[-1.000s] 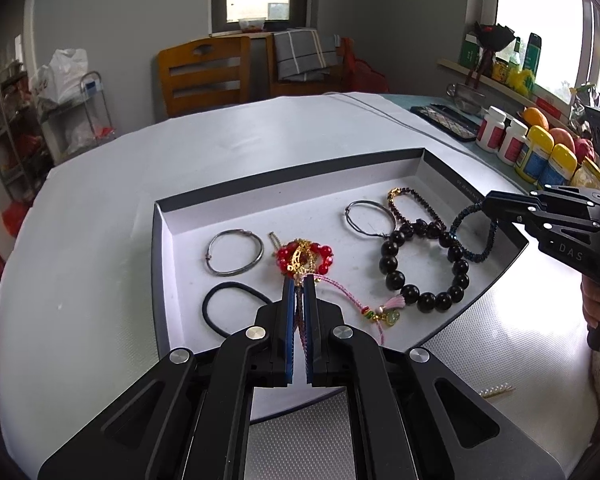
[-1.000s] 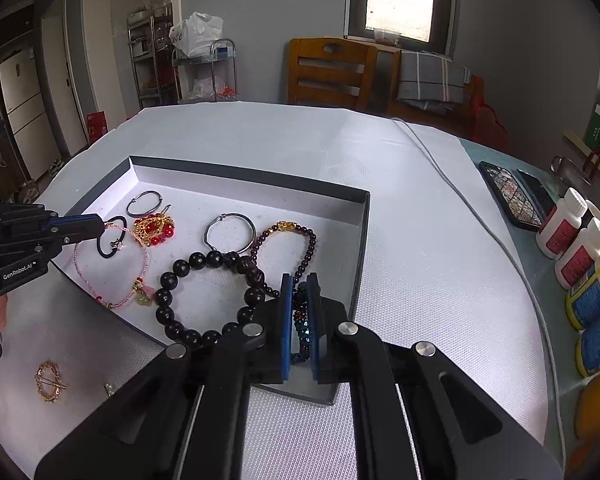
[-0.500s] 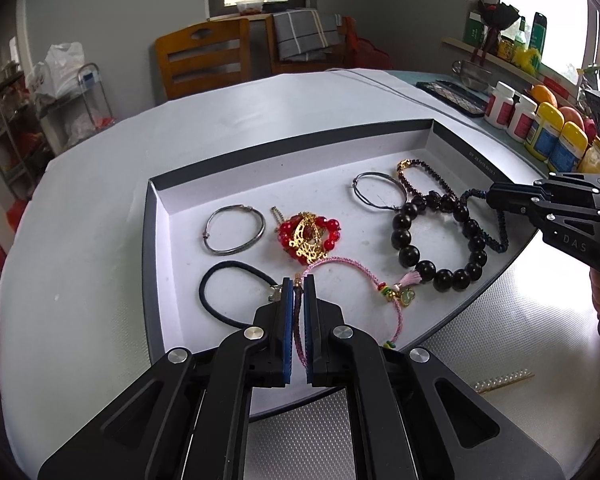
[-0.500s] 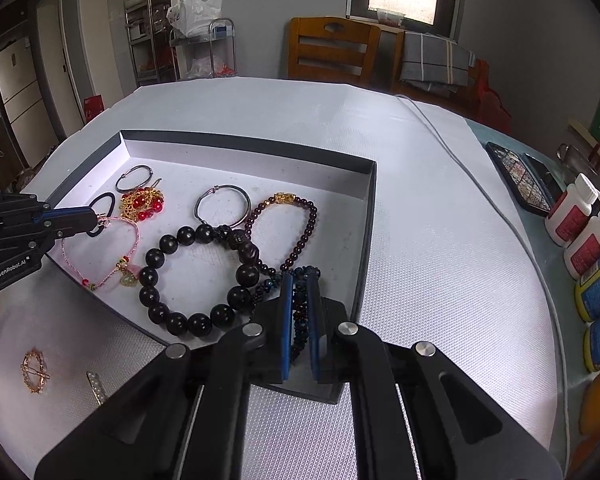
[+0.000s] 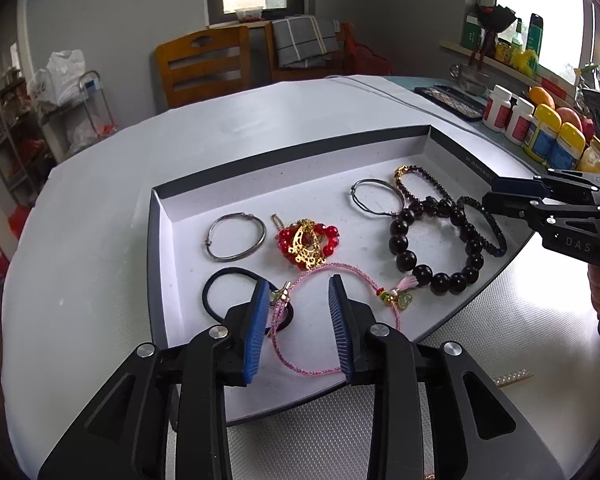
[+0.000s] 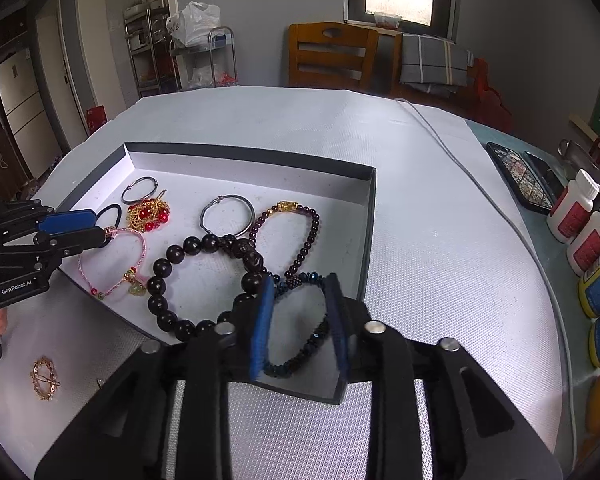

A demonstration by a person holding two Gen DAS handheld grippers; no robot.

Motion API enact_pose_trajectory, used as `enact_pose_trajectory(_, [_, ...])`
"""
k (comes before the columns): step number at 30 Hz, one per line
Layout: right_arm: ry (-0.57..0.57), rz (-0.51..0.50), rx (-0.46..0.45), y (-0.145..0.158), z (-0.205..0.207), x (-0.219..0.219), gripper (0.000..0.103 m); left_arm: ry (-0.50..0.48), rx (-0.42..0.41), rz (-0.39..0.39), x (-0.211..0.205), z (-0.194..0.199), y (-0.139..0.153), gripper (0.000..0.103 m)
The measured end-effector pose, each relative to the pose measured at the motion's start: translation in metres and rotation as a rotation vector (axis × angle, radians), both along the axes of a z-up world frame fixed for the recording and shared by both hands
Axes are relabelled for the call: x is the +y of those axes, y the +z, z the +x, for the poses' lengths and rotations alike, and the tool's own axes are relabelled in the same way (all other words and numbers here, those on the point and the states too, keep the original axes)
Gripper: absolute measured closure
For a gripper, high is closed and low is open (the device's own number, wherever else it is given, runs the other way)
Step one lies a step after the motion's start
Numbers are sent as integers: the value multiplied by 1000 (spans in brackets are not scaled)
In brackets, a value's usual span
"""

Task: Organize jewelry
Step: 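Carry the blue bracelet and pink charm bracelet into the grey box and open both grippers, then withdraw both grippers from the box toward the gold clip and pearl pin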

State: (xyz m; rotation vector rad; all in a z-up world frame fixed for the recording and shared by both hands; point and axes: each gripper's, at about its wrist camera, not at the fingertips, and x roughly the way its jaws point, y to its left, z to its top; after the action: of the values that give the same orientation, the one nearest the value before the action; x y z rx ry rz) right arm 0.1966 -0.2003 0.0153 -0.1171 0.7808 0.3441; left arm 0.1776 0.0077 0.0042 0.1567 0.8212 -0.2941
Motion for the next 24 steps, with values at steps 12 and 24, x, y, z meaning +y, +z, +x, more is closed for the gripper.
enact_pose_trajectory(12, [-15, 73, -45, 12, -4, -5, 31, 36, -41, -9, 5, -4, 10, 34])
enact_pose_trajectory(24, [9, 66, -71, 29, -45, 3, 6, 121, -101, -44, 24, -45, 45, 7])
